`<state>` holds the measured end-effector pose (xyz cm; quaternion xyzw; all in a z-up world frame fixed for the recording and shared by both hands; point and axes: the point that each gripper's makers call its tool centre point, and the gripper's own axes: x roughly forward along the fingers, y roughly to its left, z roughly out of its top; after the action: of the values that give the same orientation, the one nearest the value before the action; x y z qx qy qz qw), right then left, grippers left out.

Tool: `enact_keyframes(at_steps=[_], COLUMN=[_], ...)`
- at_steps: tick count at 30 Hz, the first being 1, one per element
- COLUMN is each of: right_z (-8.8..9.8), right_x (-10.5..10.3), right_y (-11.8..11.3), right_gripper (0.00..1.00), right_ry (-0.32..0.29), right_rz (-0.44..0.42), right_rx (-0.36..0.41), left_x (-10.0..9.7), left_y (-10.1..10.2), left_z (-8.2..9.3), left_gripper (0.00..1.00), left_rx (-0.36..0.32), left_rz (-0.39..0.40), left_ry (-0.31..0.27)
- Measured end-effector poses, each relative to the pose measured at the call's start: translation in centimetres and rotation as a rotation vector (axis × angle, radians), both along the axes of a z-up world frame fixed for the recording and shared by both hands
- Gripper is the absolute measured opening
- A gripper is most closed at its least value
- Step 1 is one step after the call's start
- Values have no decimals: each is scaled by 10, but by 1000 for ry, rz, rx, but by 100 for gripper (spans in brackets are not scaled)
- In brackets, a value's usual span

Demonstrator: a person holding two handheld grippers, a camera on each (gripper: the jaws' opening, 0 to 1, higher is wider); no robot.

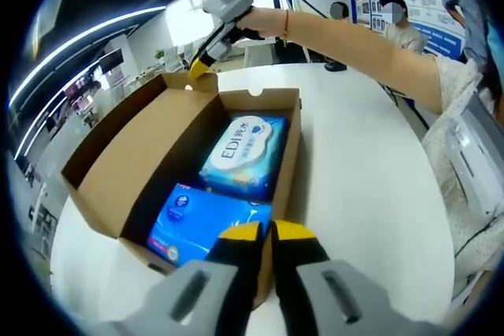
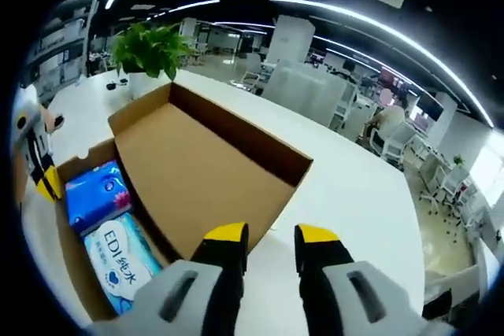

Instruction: Operate the shoe box by opening the lid, removing the specified soft item, and placing it in the target area until the item is outside and the box remains undamaged.

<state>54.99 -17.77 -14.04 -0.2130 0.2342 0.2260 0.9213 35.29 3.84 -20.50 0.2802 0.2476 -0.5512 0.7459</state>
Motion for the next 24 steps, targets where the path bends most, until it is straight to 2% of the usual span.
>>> enact_keyframes(at_steps=[6, 12, 17, 24], right_z=[21, 37, 38, 38], right_x=[-5, -17, -33, -57], right_y=[2, 13, 28, 50], right_gripper=[27, 28, 29, 30], right_ry=[-77, -132, -152, -150], right_rz=[19, 92, 182, 319], right_rx=[23, 46, 38, 70], left_x=[1, -1, -2, -4], left_y=[0, 0, -1, -2], left_z=[1, 0, 0, 0], left_gripper=[5, 5, 5, 5], left_rx=[-3, -5, -8, -17], left_rz=[4, 7, 10, 18], left_ry=[4, 5, 4, 8])
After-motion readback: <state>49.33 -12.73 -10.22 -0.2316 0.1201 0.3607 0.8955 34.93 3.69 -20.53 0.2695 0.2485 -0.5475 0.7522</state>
